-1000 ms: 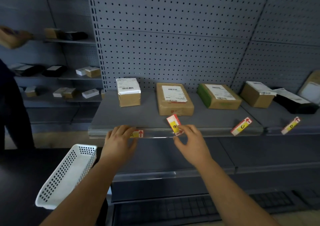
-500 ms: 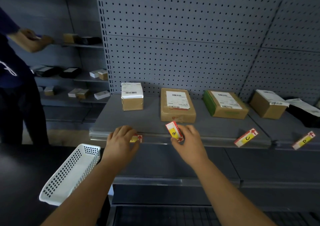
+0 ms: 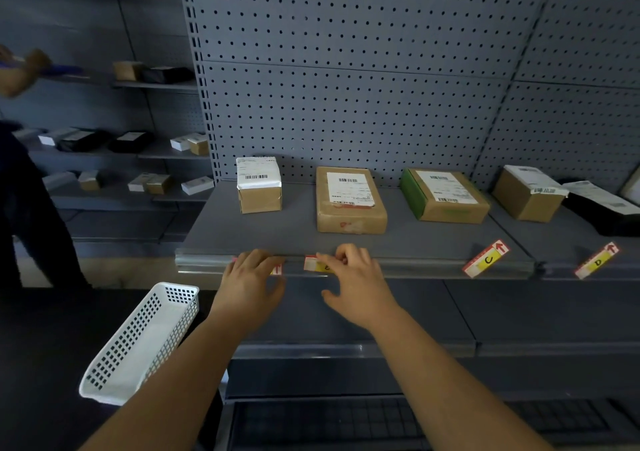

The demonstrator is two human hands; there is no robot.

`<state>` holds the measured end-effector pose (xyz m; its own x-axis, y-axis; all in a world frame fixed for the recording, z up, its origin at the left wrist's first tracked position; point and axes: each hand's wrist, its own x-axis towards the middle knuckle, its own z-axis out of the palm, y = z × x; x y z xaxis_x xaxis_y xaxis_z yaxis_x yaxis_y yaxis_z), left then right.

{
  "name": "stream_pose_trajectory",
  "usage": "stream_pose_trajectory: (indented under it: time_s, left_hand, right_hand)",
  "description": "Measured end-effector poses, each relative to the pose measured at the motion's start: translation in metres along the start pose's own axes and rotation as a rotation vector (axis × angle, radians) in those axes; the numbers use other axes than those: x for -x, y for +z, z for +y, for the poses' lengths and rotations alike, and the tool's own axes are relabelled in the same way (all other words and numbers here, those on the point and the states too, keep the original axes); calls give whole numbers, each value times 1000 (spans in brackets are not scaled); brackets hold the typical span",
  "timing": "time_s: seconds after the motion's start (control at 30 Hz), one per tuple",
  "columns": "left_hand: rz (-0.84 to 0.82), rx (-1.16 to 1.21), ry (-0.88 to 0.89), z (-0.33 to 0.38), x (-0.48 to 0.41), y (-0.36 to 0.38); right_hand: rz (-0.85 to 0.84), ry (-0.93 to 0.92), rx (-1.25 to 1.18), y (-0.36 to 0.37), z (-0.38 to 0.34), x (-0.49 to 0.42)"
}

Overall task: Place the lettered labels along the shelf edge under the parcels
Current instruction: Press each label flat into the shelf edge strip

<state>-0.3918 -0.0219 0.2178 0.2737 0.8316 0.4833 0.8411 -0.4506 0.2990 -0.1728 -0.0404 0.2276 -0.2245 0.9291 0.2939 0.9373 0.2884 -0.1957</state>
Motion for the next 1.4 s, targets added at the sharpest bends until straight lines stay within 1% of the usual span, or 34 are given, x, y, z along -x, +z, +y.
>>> stream_pose_trajectory:
  time_s: [0.1,0.2,0.33,0.5,0.57,0.9,1.07,1.4]
  left_hand:
    - [-3,-5,33,4,1,5]
    - [-3,-8,48,10,0,8]
    - [-15,-32,70,20,-4,9]
    - [-46,-74,155,40,-10,14]
    - [-65,-88,156,43,-11,17]
    - [-53,-117,105,37,-15,21]
    - [-58,-131,114,39,-20,21]
    - [-32,-152,106,36,-22,27]
  right_hand:
    - [0,-4,22,0,0,2]
    - [31,45,-4,-3,5,6]
    - [18,66,-13,-5,11,8]
    - [34,72,-4,-9,12,5]
    - [31,69,-3,-9,13,5]
    - [-7,52,-9,-10,13,0]
    - [16,84,-26,-9,16,1]
    - [18,67,-60,-4,14,2]
